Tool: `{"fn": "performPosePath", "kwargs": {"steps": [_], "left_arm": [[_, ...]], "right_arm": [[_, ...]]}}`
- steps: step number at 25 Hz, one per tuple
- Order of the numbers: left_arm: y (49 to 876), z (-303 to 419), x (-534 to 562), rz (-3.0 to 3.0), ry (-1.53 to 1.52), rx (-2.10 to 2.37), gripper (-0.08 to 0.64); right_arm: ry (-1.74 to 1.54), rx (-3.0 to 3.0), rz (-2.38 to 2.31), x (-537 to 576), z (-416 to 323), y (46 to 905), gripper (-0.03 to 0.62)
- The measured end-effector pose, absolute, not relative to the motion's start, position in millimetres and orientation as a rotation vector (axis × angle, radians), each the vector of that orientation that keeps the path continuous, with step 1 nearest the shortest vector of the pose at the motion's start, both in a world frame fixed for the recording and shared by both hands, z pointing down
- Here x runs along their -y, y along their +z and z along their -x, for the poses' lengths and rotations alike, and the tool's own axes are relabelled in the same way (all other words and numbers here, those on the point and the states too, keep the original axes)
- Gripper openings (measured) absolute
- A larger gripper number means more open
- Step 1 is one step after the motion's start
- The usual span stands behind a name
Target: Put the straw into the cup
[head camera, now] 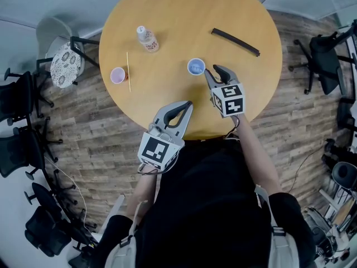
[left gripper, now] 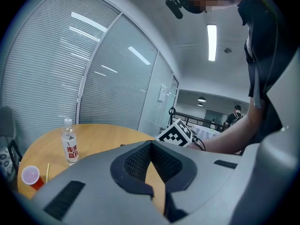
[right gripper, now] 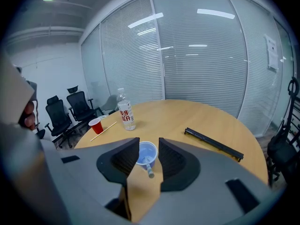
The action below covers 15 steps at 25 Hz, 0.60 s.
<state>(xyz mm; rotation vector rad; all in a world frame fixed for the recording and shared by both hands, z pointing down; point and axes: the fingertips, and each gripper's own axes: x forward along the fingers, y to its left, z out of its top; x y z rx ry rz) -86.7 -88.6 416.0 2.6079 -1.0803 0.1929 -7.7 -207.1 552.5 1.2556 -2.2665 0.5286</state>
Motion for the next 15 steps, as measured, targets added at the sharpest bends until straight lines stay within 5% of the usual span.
{"fn": "performPosePath", "kwargs": {"steps": [15], "left_arm": [[411.1,65.1,62.0,-2.607,0.209,1.089,0.011]], "right_arm": [[0.476,2.319,-1.260,183.0,-10.6,527.5,0.130]]}}
